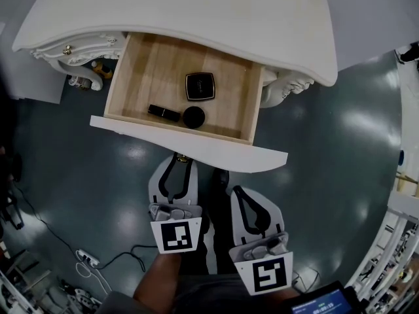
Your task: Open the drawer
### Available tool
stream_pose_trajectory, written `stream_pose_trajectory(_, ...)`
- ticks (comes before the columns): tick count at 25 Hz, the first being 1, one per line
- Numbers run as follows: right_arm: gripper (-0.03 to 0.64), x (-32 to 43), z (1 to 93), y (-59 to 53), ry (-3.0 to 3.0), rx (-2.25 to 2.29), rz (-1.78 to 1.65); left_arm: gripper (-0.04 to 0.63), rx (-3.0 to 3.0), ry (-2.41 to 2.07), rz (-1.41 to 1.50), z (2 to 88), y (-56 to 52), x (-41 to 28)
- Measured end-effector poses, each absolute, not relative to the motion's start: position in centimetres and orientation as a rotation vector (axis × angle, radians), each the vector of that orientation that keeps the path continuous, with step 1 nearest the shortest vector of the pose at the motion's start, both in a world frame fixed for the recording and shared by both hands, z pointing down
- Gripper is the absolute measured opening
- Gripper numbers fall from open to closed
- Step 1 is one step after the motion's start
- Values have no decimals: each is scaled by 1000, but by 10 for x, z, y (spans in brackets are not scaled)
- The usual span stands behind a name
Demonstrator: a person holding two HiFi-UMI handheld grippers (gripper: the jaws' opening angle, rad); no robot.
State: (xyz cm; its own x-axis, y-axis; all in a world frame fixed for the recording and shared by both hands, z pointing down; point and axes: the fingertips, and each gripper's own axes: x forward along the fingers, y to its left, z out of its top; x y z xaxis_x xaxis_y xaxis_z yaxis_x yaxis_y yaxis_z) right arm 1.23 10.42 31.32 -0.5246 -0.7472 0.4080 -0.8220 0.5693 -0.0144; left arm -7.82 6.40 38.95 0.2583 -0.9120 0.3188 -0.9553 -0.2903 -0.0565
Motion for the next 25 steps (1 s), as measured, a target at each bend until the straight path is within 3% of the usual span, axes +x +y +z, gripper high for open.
stream_pose_trajectory(10, 14, 11, 311, 107, -2448, 1283, 286, 136, 2361, -1772, 446, 389, 64, -79)
stream_pose_trajectory(15, 14, 12, 309, 108, -2444, 1285, 271, 193, 2359, -1807, 380, 378, 65, -84)
stream_pose_trajectory(19, 14, 11, 295, 111, -2457, 1292, 251, 190, 2336, -1852, 331, 357, 71, -92)
stream_pose_trajectory(25, 14, 1, 231, 102, -2515, 1322, 180, 133, 2365, -1888, 240, 271, 82, -100)
